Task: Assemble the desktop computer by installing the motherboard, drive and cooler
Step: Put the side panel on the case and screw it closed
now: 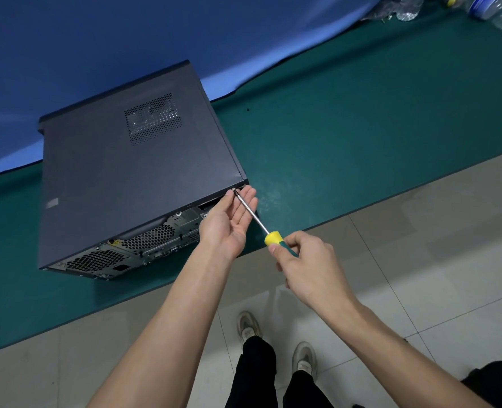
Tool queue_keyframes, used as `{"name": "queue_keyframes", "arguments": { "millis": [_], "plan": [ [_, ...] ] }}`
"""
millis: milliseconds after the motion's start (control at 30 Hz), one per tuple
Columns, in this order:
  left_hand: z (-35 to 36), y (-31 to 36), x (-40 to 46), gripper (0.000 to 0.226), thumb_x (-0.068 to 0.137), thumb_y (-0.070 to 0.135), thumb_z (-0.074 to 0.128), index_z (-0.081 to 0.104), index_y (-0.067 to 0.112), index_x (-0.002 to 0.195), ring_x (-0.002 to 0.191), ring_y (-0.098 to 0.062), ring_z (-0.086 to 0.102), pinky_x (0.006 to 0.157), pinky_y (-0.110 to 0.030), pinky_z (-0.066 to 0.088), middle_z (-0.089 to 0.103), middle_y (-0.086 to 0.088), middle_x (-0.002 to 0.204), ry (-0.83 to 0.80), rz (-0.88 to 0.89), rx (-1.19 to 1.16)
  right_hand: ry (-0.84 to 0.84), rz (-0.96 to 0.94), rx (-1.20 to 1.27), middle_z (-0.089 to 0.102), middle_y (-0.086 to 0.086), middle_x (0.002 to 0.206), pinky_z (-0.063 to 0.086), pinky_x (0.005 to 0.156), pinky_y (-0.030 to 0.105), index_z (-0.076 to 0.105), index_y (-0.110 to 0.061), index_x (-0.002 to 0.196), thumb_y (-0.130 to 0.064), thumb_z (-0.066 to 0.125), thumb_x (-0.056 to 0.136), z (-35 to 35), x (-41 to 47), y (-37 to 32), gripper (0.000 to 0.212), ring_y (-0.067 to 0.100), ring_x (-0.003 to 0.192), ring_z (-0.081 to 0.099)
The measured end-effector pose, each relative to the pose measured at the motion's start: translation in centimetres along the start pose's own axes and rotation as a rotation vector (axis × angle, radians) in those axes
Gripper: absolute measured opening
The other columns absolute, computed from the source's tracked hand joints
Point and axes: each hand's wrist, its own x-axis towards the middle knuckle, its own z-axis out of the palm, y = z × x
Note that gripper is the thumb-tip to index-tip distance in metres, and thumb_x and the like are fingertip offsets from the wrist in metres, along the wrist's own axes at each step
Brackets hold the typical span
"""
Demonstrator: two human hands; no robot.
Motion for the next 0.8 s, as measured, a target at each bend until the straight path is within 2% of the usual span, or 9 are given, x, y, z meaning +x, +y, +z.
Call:
{"name": "queue_keyframes", "arguments": {
  "millis": [100, 233, 367, 467, 533, 600, 667, 733, 800],
  "plan": [
    [0.0, 0.1, -0.1, 0.018, 0.095, 0.007, 0.051, 0.058, -0.008, 0.101, 0.071, -0.021, 0.070, 0.057, -0.027, 0.058, 0.071, -0.016, 0.079, 0.007, 0.010, 0.008, -0.050, 0.064, 0.106, 0.067, 0.002, 0.070, 0.055, 0.057, 0.038, 0.060, -0.018, 0.083, -0.036, 0.056, 0.092, 0.4, -0.3, -0.8, 0.021, 0.021, 0.054, 0.062],
    [0.2, 0.1, -0.2, 0.021, 0.098, 0.015, 0.047, 0.059, -0.003, 0.098, 0.064, -0.019, 0.070, 0.068, -0.029, 0.059, 0.071, -0.013, 0.075, 0.008, 0.004, 0.116, -0.208, 0.247, 0.486, 0.065, 0.002, 0.062, 0.041, 0.037, 0.022, 0.060, -0.005, 0.083, -0.027, 0.050, 0.097, 0.8, -0.8, -1.8, 0.028, 0.012, 0.036, 0.051],
    [-0.2, 0.5, -1.1, 0.035, 0.103, 0.026, 0.031, 0.058, 0.003, 0.098, 0.063, -0.015, 0.070, 0.050, -0.026, 0.056, 0.073, -0.008, 0.076, -0.111, -0.069, 0.470, -0.490, 0.428, 0.966, 0.065, 0.007, 0.060, 0.042, 0.040, 0.019, 0.064, 0.000, 0.092, -0.030, 0.040, 0.101, 0.3, -0.9, -2.4, 0.040, 0.017, 0.042, 0.057],
    [-0.4, 1.3, -1.3, 0.030, 0.101, 0.022, 0.037, 0.059, 0.003, 0.093, 0.060, -0.013, 0.070, 0.047, -0.024, 0.054, 0.073, -0.007, 0.072, -0.109, -0.055, 0.623, -0.627, 0.476, 0.996, 0.069, 0.009, 0.070, 0.046, 0.044, 0.021, 0.065, -0.001, 0.099, -0.042, 0.039, 0.098, 0.3, -0.8, -2.2, 0.048, 0.020, 0.050, 0.062],
    [-0.3, 1.6, -1.3, 0.023, 0.097, 0.017, 0.047, 0.061, 0.002, 0.085, 0.055, -0.013, 0.068, 0.044, -0.024, 0.053, 0.071, -0.007, 0.065, -0.066, -0.016, 0.697, -0.583, 0.468, 0.881, 0.068, 0.008, 0.071, 0.046, 0.045, 0.022, 0.063, -0.005, 0.096, -0.049, 0.053, 0.090, 0.8, -1.2, -2.2, 0.045, 0.019, 0.051, 0.062],
    [-0.2, 1.7, -1.2, 0.018, 0.092, 0.014, 0.057, 0.062, 0.001, 0.081, 0.052, -0.016, 0.067, 0.043, -0.025, 0.053, 0.070, -0.009, 0.062, -0.014, 0.033, 0.739, -0.415, 0.428, 0.758, 0.062, 0.005, 0.068, 0.045, 0.041, 0.022, 0.056, -0.010, 0.089, -0.040, 0.069, 0.082, 1.7, -1.5, -2.1, 0.033, 0.015, 0.046, 0.058],
    [-0.4, 1.5, -1.2, 0.015, 0.089, 0.015, 0.062, 0.063, 0.002, 0.081, 0.050, -0.015, 0.067, 0.043, -0.024, 0.052, 0.070, -0.008, 0.062, 0.019, 0.079, 0.765, -0.265, 0.393, 0.747, 0.057, 0.003, 0.063, 0.044, 0.039, 0.021, 0.053, -0.010, 0.083, -0.028, 0.071, 0.083, 2.4, -1.6, -1.7, 0.026, 0.012, 0.041, 0.055],
    [-0.7, 1.7, -1.2, 0.017, 0.092, 0.019, 0.058, 0.064, 0.005, 0.083, 0.052, -0.013, 0.066, 0.044, -0.022, 0.051, 0.071, -0.006, 0.065, -0.017, 0.073, 0.814, -0.286, 0.426, 0.899, 0.057, 0.002, 0.056, 0.043, 0.038, 0.020, 0.055, -0.007, 0.081, -0.026, 0.067, 0.087, 2.6, -1.5, -1.6, 0.023, 0.013, 0.039, 0.053],
    [-0.8, 2.4, -1.5, 0.021, 0.097, 0.019, 0.049, 0.062, 0.005, 0.089, 0.058, -0.015, 0.069, 0.046, -0.023, 0.052, 0.073, -0.008, 0.073, -0.122, -0.026, 0.855, -0.440, 0.487, 1.105, 0.058, 0.002, 0.055, 0.042, 0.039, 0.019, 0.060, -0.006, 0.080, -0.031, 0.058, 0.090, 2.3, -1.4, -1.8, 0.028, 0.013, 0.041, 0.054]
  ]
}}
